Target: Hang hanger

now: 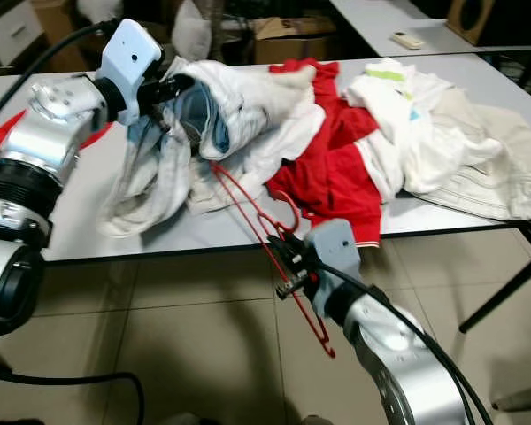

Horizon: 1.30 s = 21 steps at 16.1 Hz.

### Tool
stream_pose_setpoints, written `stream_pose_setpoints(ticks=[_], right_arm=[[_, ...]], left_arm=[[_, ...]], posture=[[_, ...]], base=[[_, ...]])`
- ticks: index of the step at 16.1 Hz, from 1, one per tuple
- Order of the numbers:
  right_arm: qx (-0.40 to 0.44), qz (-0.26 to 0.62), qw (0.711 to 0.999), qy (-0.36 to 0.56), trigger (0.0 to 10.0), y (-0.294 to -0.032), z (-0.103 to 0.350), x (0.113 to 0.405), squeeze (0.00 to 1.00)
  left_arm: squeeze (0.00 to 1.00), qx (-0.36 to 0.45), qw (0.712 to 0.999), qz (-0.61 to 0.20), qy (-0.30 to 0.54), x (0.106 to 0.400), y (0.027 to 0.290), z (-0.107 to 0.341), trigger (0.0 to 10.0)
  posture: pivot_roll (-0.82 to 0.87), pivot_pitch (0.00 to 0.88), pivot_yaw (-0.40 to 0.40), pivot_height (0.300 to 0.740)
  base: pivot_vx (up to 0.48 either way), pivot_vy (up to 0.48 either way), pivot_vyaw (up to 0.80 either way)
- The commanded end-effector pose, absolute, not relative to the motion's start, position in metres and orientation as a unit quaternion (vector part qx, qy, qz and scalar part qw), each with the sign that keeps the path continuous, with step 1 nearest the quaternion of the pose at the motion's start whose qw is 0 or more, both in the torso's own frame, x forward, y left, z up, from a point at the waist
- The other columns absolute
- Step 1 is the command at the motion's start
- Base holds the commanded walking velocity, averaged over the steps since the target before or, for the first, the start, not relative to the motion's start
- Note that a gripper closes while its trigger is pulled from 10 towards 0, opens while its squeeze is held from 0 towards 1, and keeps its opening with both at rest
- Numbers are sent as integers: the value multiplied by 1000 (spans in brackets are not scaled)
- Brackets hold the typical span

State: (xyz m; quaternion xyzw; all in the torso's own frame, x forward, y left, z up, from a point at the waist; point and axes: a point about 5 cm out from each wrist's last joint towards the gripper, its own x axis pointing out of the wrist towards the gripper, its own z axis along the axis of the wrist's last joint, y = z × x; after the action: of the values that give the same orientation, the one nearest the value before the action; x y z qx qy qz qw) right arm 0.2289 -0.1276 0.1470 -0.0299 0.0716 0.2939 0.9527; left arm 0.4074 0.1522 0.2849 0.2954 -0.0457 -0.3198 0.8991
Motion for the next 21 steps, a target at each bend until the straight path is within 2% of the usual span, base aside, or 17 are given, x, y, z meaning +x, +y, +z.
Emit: stream_pose_setpoints(ticks=[1, 2, 3, 5, 6, 7, 8, 9, 10, 11, 12, 14, 15, 19, 20, 21], right_arm=[[-26, 313, 948, 56, 10000, -123, 150, 233, 0], [-20, 316, 947, 49, 10000, -122, 152, 234, 0], [-10, 300, 953, 36, 10000, -125, 156, 240, 0], [-20, 257, 964, 59, 10000, -136, 148, 246, 0], [-31, 224, 972, 69, 10000, -145, 144, 248, 0], [-24, 183, 981, 61, 10000, -159, 147, 248, 0], [-24, 163, 985, 56, 10000, -168, 149, 247, 0], [-29, 156, 986, 56, 10000, -172, 150, 246, 0], [-32, 146, 987, 52, 10000, -179, 152, 244, 0], [-32, 142, 988, 49, 10000, -183, 154, 243, 0], [-36, 149, 987, 43, 10000, -187, 160, 241, 0], [-42, 165, 984, 43, 10000, -188, 163, 239, 0], [-43, 171, 983, 43, 10000, -186, 162, 239, 0], [-39, 181, 982, 43, 10000, -181, 162, 239, 0], [-38, 181, 982, 43, 10000, -181, 162, 238, 0], [-38, 181, 982, 43, 10000, -181, 162, 238, 0]], left_arm=[[0, 311, 882, -351, -48, 402, 146, 293, 0], [0, 306, 880, -362, -36, 399, 143, 287, 0], [0, 303, 875, -378, -9, 391, 134, 262, 0], [0, 308, 873, -378, 1, 384, 126, 238, 0], [0, 304, 873, -381, 3, 381, 122, 230, 784], [0, 326, 863, -385, 8, 378, 119, 218, 4745], [0, 333, 862, -382, 13, 377, 119, 208, 10000], [0, 309, 867, -391, 17, 377, 118, 203, 10000], [447, 280, 870, -406, 29, 372, 116, 195, 10000], [1000, 279, 868, -409, 35, 368, 117, 190, 10000], [1000, 273, 864, -420, 46, 361, 119, 182, 10000], [1000, 198, 867, -454, 47, 352, 116, 185, 10000], [1000, 188, 865, -463, 49, 351, 117, 186, 10000], [992, 227, 874, -425, 67, 356, 128, 176, 10000], [294, 258, 881, -391, 67, 360, 132, 175, 10000], [294, 265, 881, -386, 67, 360, 133, 175, 10000]], posture=[[-117, 0, 88, 740], [-110, 0, 85, 740], [-106, 0, 83, 740], [-119, 0, 86, 740], [-127, 0, 89, 740], [-139, 0, 94, 740], [-143, 0, 95, 740], [-160, 0, 99, 740], [-173, 0, 105, 740], [-179, 0, 107, 740], [-190, 0, 110, 740], [-190, 0, 104, 740], [-188, 0, 102, 740], [-184, 0, 101, 740], [-184, 0, 104, 740], [-184, 0, 105, 740]], base=[[0, 0, 0], [0, 0, 0], [0, 0, 0], [0, 0, 0], [0, 0, 0], [0, 0, 0], [0, 0, 0], [0, 0, 0], [0, 0, 0], [0, 0, 0], [0, 0, 0], [0, 0, 0], [0, 0, 0], [0, 0, 0], [0, 0, 0], [0, 0, 0]])
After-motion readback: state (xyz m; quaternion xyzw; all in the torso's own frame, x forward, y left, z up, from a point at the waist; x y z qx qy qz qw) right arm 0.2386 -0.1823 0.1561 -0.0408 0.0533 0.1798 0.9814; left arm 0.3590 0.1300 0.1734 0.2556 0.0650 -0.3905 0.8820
